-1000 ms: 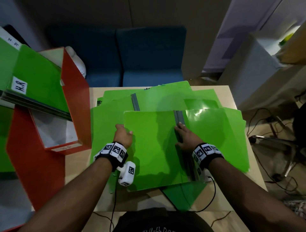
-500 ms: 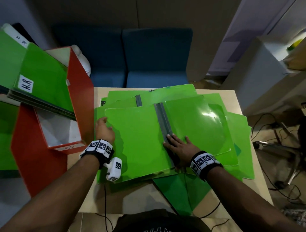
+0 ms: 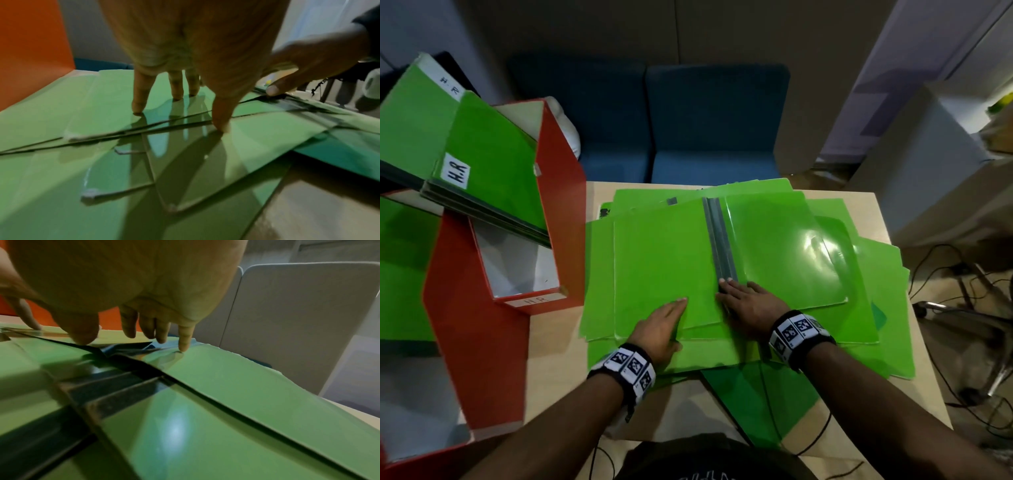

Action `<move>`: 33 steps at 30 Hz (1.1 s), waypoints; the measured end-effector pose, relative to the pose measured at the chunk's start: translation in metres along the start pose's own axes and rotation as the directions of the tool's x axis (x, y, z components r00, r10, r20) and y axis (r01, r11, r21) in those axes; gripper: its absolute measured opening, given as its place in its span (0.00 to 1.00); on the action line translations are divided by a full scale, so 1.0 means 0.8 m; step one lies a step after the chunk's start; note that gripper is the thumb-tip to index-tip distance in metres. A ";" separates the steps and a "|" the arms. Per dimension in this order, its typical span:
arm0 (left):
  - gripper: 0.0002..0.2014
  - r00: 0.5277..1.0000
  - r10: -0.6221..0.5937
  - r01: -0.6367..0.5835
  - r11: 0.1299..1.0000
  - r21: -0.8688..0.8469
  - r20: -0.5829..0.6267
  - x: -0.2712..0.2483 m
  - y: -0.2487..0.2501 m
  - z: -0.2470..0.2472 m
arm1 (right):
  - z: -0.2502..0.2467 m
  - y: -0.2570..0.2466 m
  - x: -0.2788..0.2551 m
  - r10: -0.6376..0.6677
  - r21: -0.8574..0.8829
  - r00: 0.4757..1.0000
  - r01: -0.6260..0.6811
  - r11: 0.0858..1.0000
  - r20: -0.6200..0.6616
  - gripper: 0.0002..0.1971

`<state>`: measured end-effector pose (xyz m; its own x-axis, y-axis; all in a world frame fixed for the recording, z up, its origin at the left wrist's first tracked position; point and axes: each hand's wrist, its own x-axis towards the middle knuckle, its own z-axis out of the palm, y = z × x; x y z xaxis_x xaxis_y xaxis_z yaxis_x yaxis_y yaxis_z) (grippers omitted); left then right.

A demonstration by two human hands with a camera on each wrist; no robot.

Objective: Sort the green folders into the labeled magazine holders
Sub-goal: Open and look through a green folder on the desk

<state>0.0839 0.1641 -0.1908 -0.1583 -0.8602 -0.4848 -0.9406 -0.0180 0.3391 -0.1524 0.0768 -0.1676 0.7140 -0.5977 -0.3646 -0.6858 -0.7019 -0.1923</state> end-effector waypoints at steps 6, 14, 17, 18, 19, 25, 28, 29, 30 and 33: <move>0.49 1.000 -0.022 0.019 0.977 0.212 0.013 -0.022 0.023 0.001 | 0.025 -0.021 -0.013 0.041 -0.103 0.992 -0.029 0.994 0.116 0.51; 0.47 0.993 0.101 -0.080 0.961 0.265 -0.068 -0.047 0.031 -0.018 | 0.017 -0.011 -0.026 -0.036 -0.034 0.999 0.035 0.999 -0.036 0.35; 0.36 0.970 0.166 -0.116 0.959 0.259 -0.180 -0.061 0.037 -0.053 | -0.003 -0.004 -0.035 0.002 -0.006 0.996 -0.002 1.000 -0.091 0.33; 0.33 0.957 0.190 -0.131 0.958 0.255 -0.221 -0.066 0.037 -0.067 | -0.009 0.000 -0.039 0.017 0.004 0.992 -0.017 1.000 -0.124 0.31; 0.31 0.939 0.216 -0.150 0.957 0.247 -0.268 -0.070 0.038 -0.081 | -0.016 0.003 -0.043 0.026 0.011 0.984 -0.025 1.000 -0.178 0.28; 0.27 0.764 0.468 -0.352 0.880 0.320 -0.445 -0.080 0.028 -0.159 | -0.070 0.024 -0.062 -0.069 0.002 0.821 0.085 0.996 -0.567 0.17; 0.26 0.688 0.543 -0.403 0.838 0.369 -0.481 -0.086 0.032 -0.197 | -0.124 0.019 -0.076 -0.092 0.037 0.741 0.156 0.987 -0.665 0.12; 0.25 0.662 0.553 -0.406 0.832 0.378 -0.506 -0.089 0.035 -0.210 | -0.141 0.015 -0.081 -0.106 0.030 0.720 0.173 0.984 -0.686 0.11; 0.23 0.632 0.561 -0.404 0.827 0.391 -0.535 -0.092 0.038 -0.222 | -0.159 0.010 -0.087 -0.108 0.026 0.710 0.175 0.984 -0.696 0.11; 0.19 0.565 0.568 -0.396 0.823 0.408 -0.598 -0.103 0.046 -0.255 | -0.197 0.005 -0.099 -0.095 0.009 0.688 0.146 0.989 -0.719 0.17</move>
<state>0.1240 0.1300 0.0262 -0.4446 -0.8012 0.4005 -0.8338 0.5335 0.1416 -0.1894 0.0601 0.0044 0.6578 -0.6235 0.4226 -0.5756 -0.7780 -0.2519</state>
